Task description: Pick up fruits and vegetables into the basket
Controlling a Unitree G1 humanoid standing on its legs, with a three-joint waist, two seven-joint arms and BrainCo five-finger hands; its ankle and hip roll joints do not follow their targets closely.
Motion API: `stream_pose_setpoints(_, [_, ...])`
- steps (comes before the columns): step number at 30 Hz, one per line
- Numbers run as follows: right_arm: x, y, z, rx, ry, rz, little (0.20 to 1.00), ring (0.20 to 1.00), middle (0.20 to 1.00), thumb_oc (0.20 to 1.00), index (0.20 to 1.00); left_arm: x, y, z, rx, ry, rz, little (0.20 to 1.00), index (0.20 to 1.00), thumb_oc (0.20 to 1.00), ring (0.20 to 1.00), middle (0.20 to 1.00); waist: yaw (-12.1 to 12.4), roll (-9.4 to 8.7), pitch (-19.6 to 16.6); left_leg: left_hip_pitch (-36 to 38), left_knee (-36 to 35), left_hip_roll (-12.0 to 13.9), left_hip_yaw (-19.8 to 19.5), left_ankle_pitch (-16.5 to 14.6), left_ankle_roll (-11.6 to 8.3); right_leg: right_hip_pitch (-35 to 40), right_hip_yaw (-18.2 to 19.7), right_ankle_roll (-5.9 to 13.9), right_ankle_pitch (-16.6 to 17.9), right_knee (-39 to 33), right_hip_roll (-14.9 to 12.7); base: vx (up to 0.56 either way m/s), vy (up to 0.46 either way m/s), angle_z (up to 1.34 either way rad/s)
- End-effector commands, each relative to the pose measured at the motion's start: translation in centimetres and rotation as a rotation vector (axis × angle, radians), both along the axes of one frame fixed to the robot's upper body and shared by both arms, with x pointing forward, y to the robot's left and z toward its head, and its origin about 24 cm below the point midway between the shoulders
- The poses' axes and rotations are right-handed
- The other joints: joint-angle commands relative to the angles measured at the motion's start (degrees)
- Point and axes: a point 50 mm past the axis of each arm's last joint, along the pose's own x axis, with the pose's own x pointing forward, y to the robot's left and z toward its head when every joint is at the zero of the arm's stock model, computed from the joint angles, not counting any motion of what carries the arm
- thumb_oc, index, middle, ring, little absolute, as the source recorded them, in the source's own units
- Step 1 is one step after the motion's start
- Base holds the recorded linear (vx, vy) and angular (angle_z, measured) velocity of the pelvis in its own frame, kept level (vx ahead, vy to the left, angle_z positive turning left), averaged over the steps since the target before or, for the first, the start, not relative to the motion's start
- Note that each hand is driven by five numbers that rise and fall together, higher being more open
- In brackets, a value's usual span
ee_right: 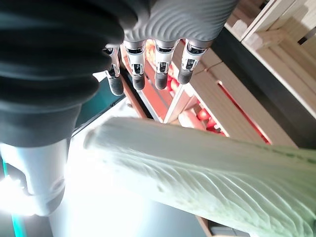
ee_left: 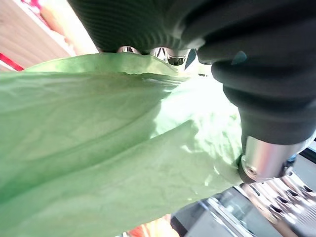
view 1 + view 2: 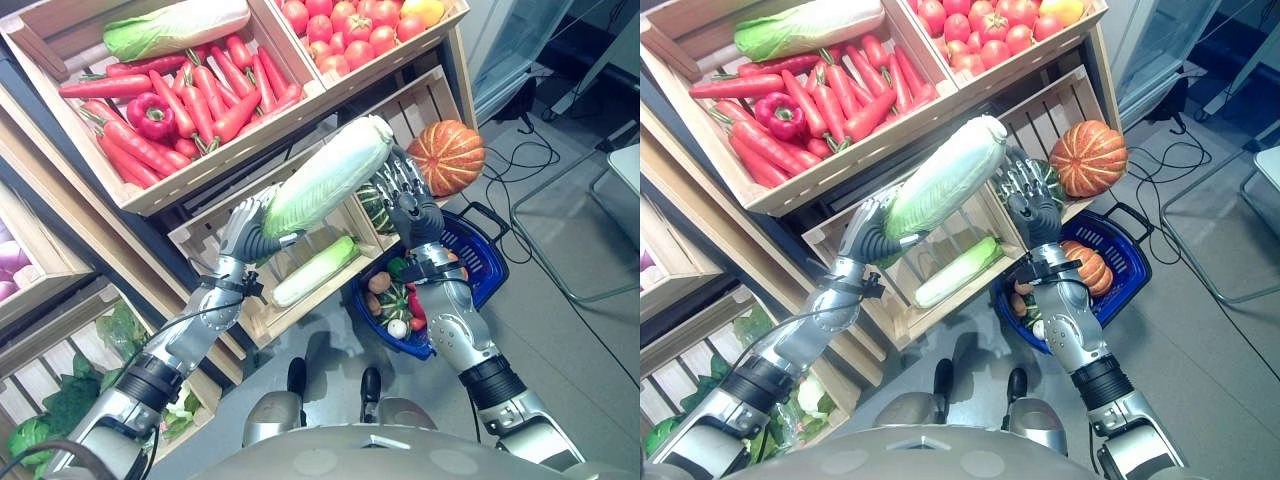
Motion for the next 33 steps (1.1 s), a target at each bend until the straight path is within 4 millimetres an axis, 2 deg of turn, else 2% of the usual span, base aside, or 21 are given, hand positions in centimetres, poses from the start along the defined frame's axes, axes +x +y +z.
stream_pose_setpoints(1, [-0.7, 1.4, 2.3, 0.083, -0.107, 0.082, 1.0, 1.0, 1.0, 1.0, 1.0, -0.6, -1.9, 2.8, -0.079, -0.115, -0.184, 0.2, 0.2, 0.2, 0.2, 0.2, 0.2, -2.93, -4.6, -0.3, 0.1, -3.3, 0.3, -4.4, 2.92, -0.5, 1.1, 3.31, 0.1, 0.3, -2.4, 0.0, 0.0, 0.0])
stream_pose_setpoints(5, [-0.8, 1.5, 2.3, 0.079, -0.11, 0.101, 1.0, 1.0, 1.0, 1.0, 1.0, -1.1, -3.1, 2.8, -0.018, -0.091, -0.286, 0.2, 0.2, 0.2, 0.2, 0.2, -0.1, -2.89, -5.2, 0.0, 0.1, -3.2, 0.5, -4.6, 3.03, -0.4, 1.4, 3.58, 0.0, 0.3, -2.4, 0.0, 0.0, 0.0])
stream_pose_setpoints(13, [-0.9, 1.5, 2.0, 0.035, -0.095, 0.12, 1.0, 1.0, 1.0, 1.0, 1.0, -1.2, -3.7, 2.2, 0.132, -0.021, -0.358, 0.2, 0.2, 0.2, 0.2, 0.2, -0.7, -2.58, -6.2, 0.2, 0.1, -3.0, 1.4, -4.9, 3.32, -0.7, 2.3, 4.05, 0.2, 0.3, -2.4, 0.0, 0.003, -0.01])
stream_pose_setpoints(27, [-1.1, 0.7, 2.0, -0.144, -0.15, 0.082, 1.0, 1.0, 1.0, 1.0, 1.0, -1.0, -2.7, 0.7, 0.318, 0.135, -0.367, 0.2, 0.2, 0.2, 0.2, 0.2, -0.9, -2.5, -7.4, -0.3, 0.1, -3.0, 1.5, -4.9, 3.65, -1.5, 2.8, 4.7, 0.5, 0.3, -2.6, 0.0, 0.001, -0.01])
stream_pose_setpoints(28, [-1.1, 0.6, 2.0, -0.145, -0.149, 0.083, 0.878, 0.878, 0.878, 0.878, 0.878, -1.0, -2.7, 0.7, 0.321, 0.138, -0.366, 0.2, 0.2, 0.2, 0.2, 0.2, -0.9, -2.51, -7.4, -0.4, 0.1, -2.9, 1.6, -4.9, 3.68, -1.5, 2.8, 4.7, 0.5, 0.3, -2.6, 0.0, 0.0, 0.0])
stream_pose_setpoints(29, [-1.1, 0.5, 2.0, -0.146, -0.147, 0.084, 0.573, 0.573, 0.573, 0.573, 0.573, -1.0, -2.6, 0.7, 0.324, 0.141, -0.367, 0.2, 0.2, 0.2, 0.2, 0.2, -0.8, -2.51, -7.5, -0.4, 0.1, -2.9, 1.6, -4.9, 3.7, -1.6, 2.8, 4.71, 0.5, 0.3, -2.6, 0.0, 0.0, 0.0])
stream_pose_setpoints(30, [-1.1, 0.4, 1.9, -0.145, -0.142, 0.084, 0.363, 0.363, 0.363, 0.363, 0.363, -1.0, -2.6, 0.7, 0.327, 0.145, -0.367, 0.2, 0.2, 0.2, 0.2, 0.2, -0.8, -2.52, -7.5, -0.5, 0.1, -2.9, 1.6, -4.8, 3.72, -1.6, 2.8, 4.74, 0.5, 0.3, -2.6, 0.0, 0.0, 0.0])
stream_pose_setpoints(31, [-1.1, 0.3, 1.8, -0.139, -0.135, 0.083, 0.2, 0.2, 0.2, 0.2, 0.2, -1.1, -2.5, 0.7, 0.327, 0.15, -0.368, 0.2, 0.2, 0.2, 0.2, 0.2, -0.8, -2.55, -7.6, -0.5, 0.1, -2.9, 1.6, -4.8, 3.74, -1.6, 2.7, 4.74, 0.6, 0.3, -2.7, 0.0, 0.0, 0.0])
stream_pose_setpoints(33, [-1.1, 0.3, 1.7, -0.126, -0.129, 0.087, 0.2, 0.2, 0.2, 0.2, 0.2, -1.2, -2.5, 0.6, 0.337, 0.154, -0.371, 0.2, 0.2, 0.2, 0.2, 0.2, -0.7, -2.62, -7.6, -0.6, 0.1, -2.9, 1.6, -4.8, 3.74, -1.7, 2.8, 4.77, 0.6, 0.3, -2.6, 0.0, 0.0, 0.0])
